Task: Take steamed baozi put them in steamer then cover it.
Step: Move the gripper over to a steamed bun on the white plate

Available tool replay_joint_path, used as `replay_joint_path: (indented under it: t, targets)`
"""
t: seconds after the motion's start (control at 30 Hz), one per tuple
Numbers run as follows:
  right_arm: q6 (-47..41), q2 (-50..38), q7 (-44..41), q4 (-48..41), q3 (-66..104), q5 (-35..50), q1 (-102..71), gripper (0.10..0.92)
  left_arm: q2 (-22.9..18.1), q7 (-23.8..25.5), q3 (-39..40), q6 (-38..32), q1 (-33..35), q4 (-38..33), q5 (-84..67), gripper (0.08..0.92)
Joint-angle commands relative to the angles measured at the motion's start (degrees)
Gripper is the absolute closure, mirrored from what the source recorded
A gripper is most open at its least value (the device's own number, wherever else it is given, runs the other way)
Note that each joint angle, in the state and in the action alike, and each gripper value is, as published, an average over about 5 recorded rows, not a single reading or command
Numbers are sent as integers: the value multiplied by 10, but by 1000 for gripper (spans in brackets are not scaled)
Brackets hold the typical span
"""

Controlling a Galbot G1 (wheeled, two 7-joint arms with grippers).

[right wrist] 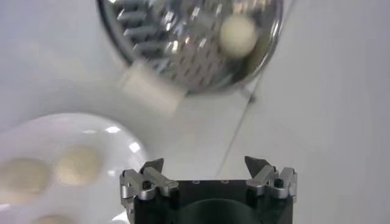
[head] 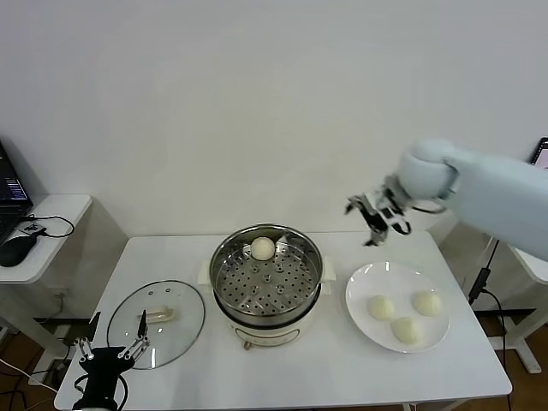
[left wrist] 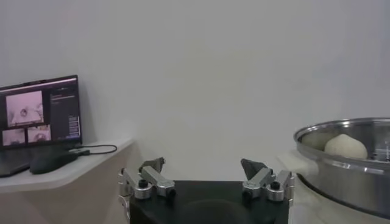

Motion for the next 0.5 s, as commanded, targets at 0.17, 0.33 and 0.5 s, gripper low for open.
replay_joint_path:
  t: [0.17, 0.33, 0.5]
  targets:
    - [-57, -97, -5, 29, 101, -36, -173, 203, 0, 0, 2, 5, -6, 7, 3, 177]
    - [-50, -70, -7, -2, 132, -65, -230, 202, -1, 0, 2, 6, -9, 14, 6, 177]
    - [-33, -50, -20, -23, 142, -91, -257, 203, -4, 0, 4, 6, -8, 18, 8, 177]
